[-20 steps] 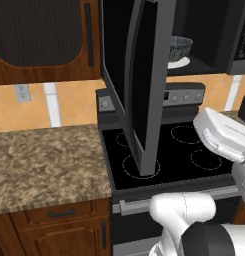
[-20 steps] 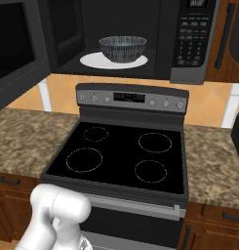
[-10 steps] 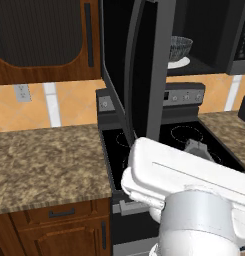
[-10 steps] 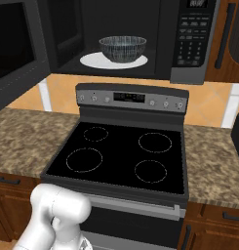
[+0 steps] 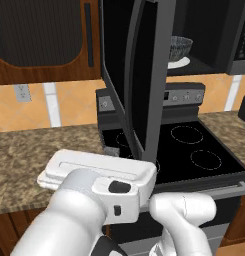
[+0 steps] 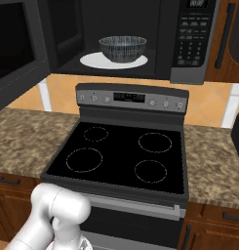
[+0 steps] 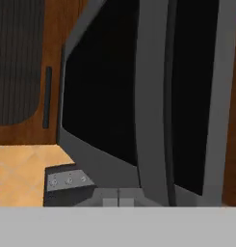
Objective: Open the microwave, place the bowl with waffle inside the microwave, then close the microwave door and turn it on.
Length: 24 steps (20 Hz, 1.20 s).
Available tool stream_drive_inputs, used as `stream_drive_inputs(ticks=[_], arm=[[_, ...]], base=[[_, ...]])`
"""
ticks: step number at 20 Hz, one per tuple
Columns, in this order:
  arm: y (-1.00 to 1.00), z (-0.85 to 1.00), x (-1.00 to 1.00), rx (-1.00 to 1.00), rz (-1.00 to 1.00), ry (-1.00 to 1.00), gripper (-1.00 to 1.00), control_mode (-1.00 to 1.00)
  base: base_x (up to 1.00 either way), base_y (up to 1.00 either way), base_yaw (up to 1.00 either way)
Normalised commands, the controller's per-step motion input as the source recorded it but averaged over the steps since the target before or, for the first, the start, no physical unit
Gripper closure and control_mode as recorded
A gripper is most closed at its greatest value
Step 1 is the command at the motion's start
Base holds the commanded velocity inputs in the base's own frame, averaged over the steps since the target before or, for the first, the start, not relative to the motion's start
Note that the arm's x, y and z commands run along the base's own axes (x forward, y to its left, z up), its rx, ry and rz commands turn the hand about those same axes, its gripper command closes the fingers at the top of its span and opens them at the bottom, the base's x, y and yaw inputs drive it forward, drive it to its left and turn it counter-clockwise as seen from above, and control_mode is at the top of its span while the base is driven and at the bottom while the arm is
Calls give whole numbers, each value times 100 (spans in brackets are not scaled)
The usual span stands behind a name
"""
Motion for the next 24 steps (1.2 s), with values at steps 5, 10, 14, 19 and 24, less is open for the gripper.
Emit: stream_drive_inputs(ticks=[5, 10, 14, 19, 24], arm=[[46, -33, 67, -15, -3, 18, 100, -100], [-10, 0, 5, 0, -12, -4, 100, -100], [-67, 5, 21, 0, -19, 0, 100, -100], [-98, 5, 22, -1, -19, 1, 100, -100], [-100, 17, -14, 0, -14, -3, 100, -100]], base=[[0, 0, 0], [0, 0, 0], [0, 0, 0], [0, 0, 0], [0, 0, 0]])
